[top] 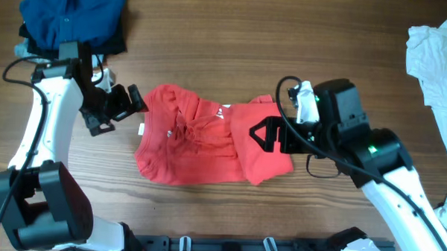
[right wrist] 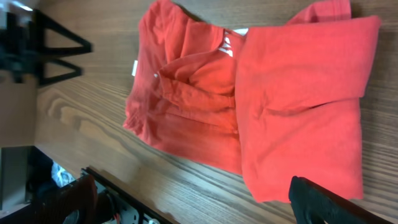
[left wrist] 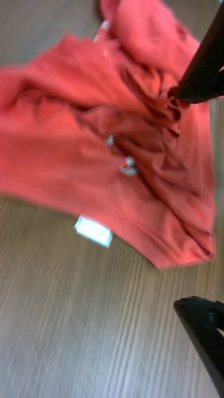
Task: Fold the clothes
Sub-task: 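Grasp the left part with the left gripper and fold it rightward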
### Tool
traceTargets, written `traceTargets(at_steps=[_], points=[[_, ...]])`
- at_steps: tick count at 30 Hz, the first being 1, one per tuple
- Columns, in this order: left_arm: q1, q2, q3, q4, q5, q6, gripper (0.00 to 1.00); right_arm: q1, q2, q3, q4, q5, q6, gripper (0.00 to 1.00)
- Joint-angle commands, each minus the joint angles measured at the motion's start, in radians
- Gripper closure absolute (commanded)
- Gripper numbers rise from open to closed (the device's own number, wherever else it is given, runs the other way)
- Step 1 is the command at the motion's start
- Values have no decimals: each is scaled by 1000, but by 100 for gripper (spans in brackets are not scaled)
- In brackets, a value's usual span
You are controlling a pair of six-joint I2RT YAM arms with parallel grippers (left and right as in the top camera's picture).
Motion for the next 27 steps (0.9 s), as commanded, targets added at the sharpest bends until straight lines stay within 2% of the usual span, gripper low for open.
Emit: traceTargets(at_steps=[1,4,9,12,16,22,27], points=[[5,6,-109,92,154,122,0,-2,-19,5,-37,19,-24,0],[13,49,-115,103,156,122,0,-2,-19,4,-47,-32,-74,0],[47,190,-115,152,156,135,0,-2,-19,4,-62,-32,-76,0],[48,216,-115,174,173,203,0,-2,-19,4,-69,-32,-82,1],[46,229,-132,192,207,202,0,-2,-19,4,-69,-32,-82,0],[-43,239,-280,325,243,197,0,-2,-19,4,-62,-35,-81,0],[-119,246,-293,336,304,198,0,-2,-19,4,-62,-56,-81,1]])
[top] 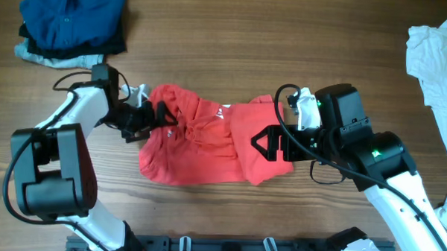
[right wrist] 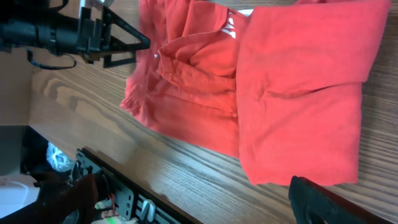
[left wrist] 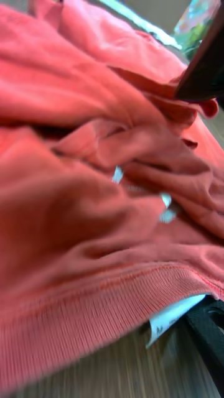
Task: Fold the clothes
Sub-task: 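Grasp the left part with the left gripper and fold it rightward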
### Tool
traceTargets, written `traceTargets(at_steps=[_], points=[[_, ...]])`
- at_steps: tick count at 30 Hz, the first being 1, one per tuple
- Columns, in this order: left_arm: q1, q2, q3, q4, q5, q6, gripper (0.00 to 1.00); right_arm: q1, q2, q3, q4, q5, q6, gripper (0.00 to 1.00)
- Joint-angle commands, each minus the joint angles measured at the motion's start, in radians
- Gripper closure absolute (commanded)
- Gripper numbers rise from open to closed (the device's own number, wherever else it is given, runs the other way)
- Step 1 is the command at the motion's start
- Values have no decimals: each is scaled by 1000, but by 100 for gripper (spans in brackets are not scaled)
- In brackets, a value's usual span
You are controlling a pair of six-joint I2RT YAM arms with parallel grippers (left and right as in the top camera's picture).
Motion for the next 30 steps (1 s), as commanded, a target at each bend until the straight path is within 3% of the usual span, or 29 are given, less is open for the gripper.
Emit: traceTargets(at_steps=[1,4,6,13,14,16,17,19,23,26,30], points=[[-69,70,-58,7,-1,19,0,-2,-5,5,0,-29,-13,1],[-121,70,-58,31,11,11,0,-2,-5,5,-2,-35,-13,1],[-146,70,-58,68,99,11,0,-2,-5,5,-11,-35,-13,1],[-173,70,-58,85,84,12,4,-2,-5,5,-23,-35,-13,1],[-173,70,-58,86,80,12,16,-2,-5,5,-23,-35,-13,0],[-173,70,-58,84,38,3,57,-2,-5,5,-24,-35,-13,1],[-172,70,-58,80,-48,-68,76,-2,-5,5,-24,-35,-13,1],[-164,70,-58,68,-158,-120,96,-2,-5,5,-24,-35,-13,1],[-108,70,-37,19,-279,-121,96,-2,-5,5,-29,-35,-14,0],[-11,70,82,-145,-469,-196,96,-2,-5,5,-34,-34,-32,1],[60,70,313,-372,-469,-244,96,-2,-5,5,-23,-34,-31,0]])
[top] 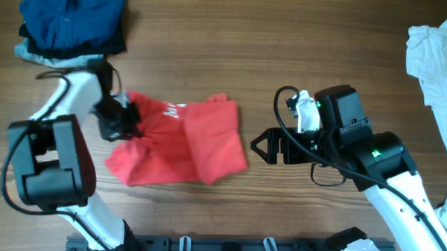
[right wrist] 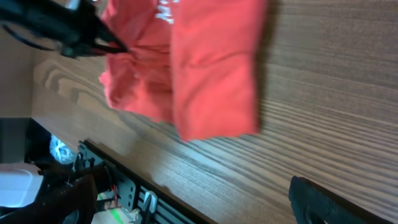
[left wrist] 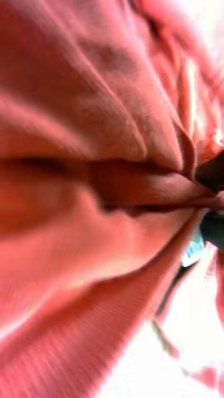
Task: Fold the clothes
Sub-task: 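Grasp the left part with the left gripper and fold it rightward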
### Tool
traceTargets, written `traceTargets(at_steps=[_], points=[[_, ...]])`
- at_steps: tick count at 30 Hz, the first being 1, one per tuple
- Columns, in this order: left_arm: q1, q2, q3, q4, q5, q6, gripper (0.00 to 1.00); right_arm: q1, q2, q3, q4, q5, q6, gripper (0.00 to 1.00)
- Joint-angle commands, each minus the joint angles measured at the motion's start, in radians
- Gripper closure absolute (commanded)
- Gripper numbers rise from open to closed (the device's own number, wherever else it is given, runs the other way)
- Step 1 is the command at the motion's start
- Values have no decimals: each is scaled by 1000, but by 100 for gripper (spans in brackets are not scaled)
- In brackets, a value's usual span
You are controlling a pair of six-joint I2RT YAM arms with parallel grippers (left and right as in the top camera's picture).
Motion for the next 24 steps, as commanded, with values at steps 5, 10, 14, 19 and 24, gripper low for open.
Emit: traceTargets(at_steps=[5,10,14,19,24], points=[[-125,1,325,-262,-137,-119,96,-2,-5,2,12,0,-20,1],[-390,-10,327,-291,-136,-119,96,-2,2,1,21,13,-19,1],[-644,-10,327,-248,-136,-194,96,-2,23,1,20,19,-17,1],[-767,-10,327,-165,-135,-221,77,-2,37,1,18,19,-17,1],[-787,-9,327,-65,-75,-281,96,-3,36,2,52,53,32,1]])
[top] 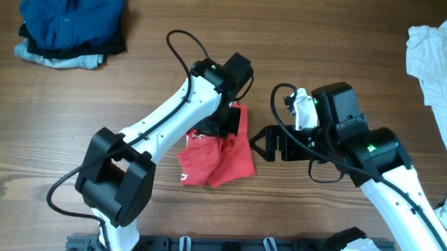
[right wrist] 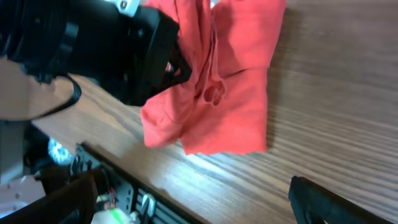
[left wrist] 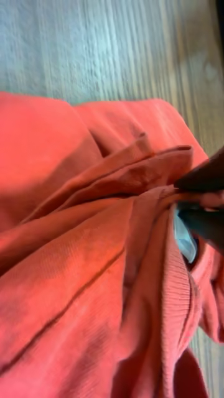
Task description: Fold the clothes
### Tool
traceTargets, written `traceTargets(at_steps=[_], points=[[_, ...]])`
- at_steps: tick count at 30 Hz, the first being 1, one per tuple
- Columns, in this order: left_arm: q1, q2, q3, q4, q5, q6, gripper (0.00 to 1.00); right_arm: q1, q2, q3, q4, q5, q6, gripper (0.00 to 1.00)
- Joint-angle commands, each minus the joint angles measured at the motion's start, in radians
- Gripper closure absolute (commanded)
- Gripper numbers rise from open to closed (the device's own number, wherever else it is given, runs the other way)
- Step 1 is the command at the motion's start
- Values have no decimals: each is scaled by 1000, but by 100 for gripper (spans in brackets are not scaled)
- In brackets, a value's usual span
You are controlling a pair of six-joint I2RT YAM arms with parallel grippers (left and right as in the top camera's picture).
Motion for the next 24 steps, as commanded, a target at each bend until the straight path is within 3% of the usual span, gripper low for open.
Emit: traceTargets(at_steps=[1,6,11,14,19,20,21,24], points=[[-5,-16,17,70,92,-42,96,-3,6,2,41,40,26,0],[-11,-16,17,130,138,-95,96,-85,-2,89,68,32,50,1],[-84,0,17,207,145,-106,78,-202,-5,203,47,-34,25,0],[-140,37,17,276,144,-142,85,-276,-5,210,46,-60,24,0],[-60,-108,34,171,64,-136,75,-404,-5,210,29,-146,-57,0],[3,-178,34,110,56,-136,63,-409,-4,210,17,-146,-76,0],[67,-226,34,64,57,-136,60,-409,-3,210,7,-145,-86,0],[301,-311,33,-39,58,-135,18,-408,6,209,-11,-145,-108,1]])
